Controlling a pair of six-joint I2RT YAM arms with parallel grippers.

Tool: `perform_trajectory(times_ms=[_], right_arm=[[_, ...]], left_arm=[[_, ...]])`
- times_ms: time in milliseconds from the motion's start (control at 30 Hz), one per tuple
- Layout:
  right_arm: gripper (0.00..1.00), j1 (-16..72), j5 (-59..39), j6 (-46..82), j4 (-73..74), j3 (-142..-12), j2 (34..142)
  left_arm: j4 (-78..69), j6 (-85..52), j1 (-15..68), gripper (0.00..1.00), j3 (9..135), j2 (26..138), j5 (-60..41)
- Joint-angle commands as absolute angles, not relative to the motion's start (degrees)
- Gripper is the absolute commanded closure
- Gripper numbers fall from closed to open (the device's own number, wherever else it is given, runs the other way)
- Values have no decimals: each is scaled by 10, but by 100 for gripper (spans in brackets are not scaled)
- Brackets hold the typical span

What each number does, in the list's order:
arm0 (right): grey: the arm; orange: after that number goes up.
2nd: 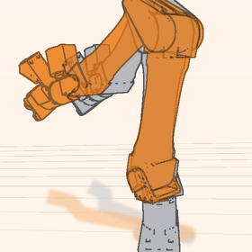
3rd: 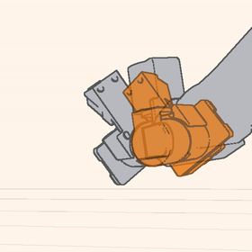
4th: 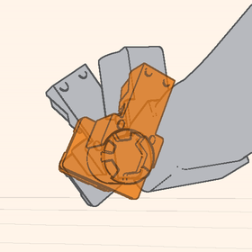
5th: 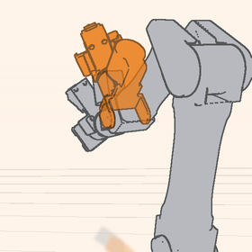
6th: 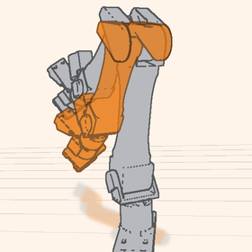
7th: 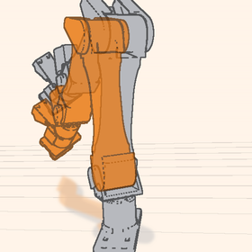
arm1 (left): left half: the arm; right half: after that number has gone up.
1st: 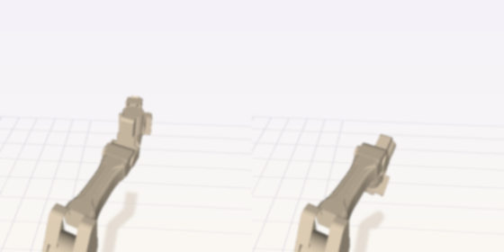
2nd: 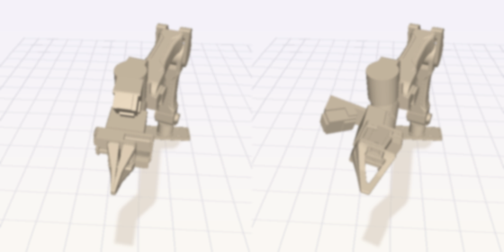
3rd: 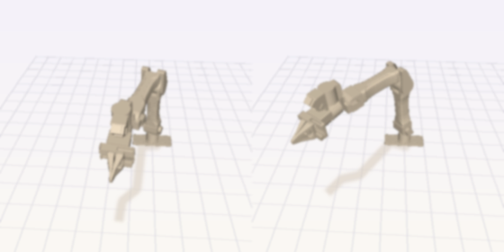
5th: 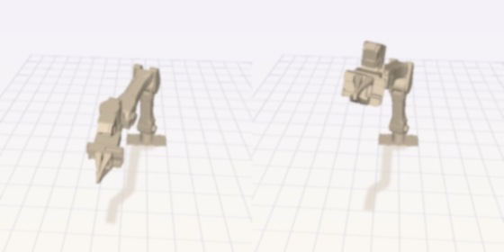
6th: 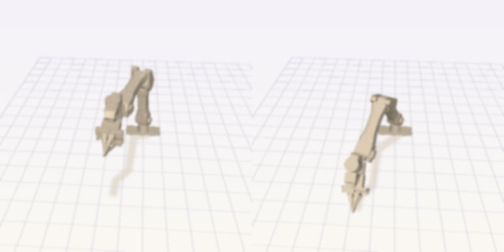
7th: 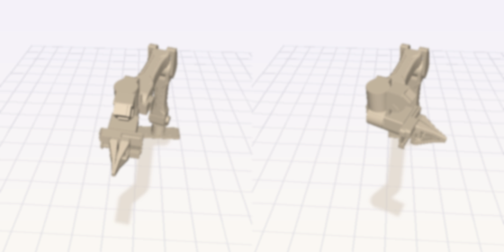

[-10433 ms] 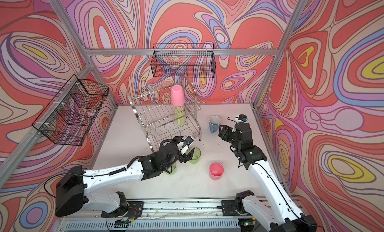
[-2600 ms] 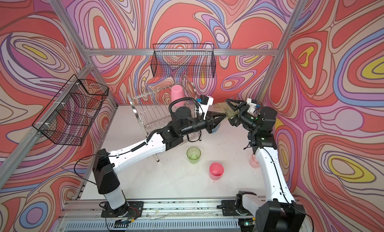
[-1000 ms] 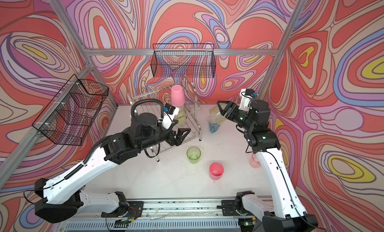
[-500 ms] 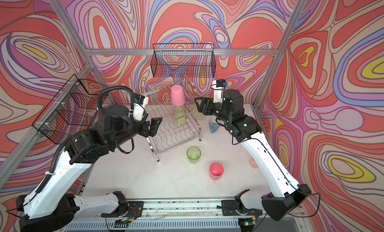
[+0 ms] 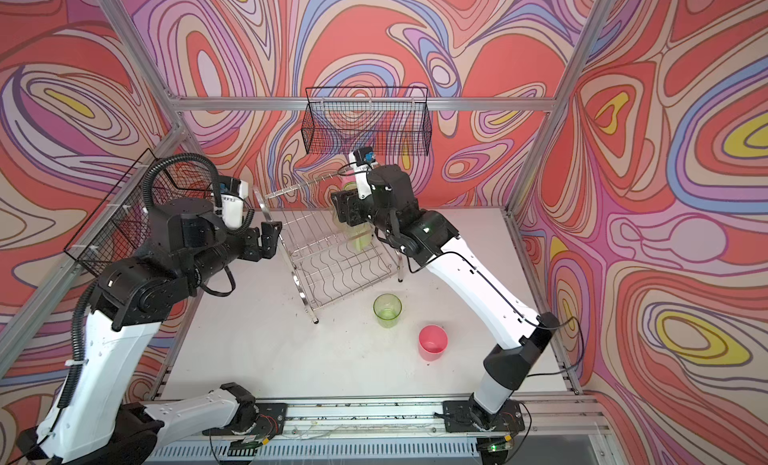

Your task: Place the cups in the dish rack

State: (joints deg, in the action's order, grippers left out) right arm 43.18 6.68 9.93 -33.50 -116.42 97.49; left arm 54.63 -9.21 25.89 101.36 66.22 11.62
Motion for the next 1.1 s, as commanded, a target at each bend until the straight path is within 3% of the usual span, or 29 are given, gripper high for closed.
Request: perform_trajectory(times_ms=[0, 400, 1067], right_arm=[[52, 444, 99, 62, -346, -1221, 1007], [52, 463, 132, 13, -352, -1345, 1129], [52, 482, 169, -22, -346, -1424, 1240]], left_arm=[[549, -102, 213, 12, 1000, 644, 52], [484, -99, 121, 12, 991, 642, -44], [364, -67, 91, 12, 881, 591, -114]])
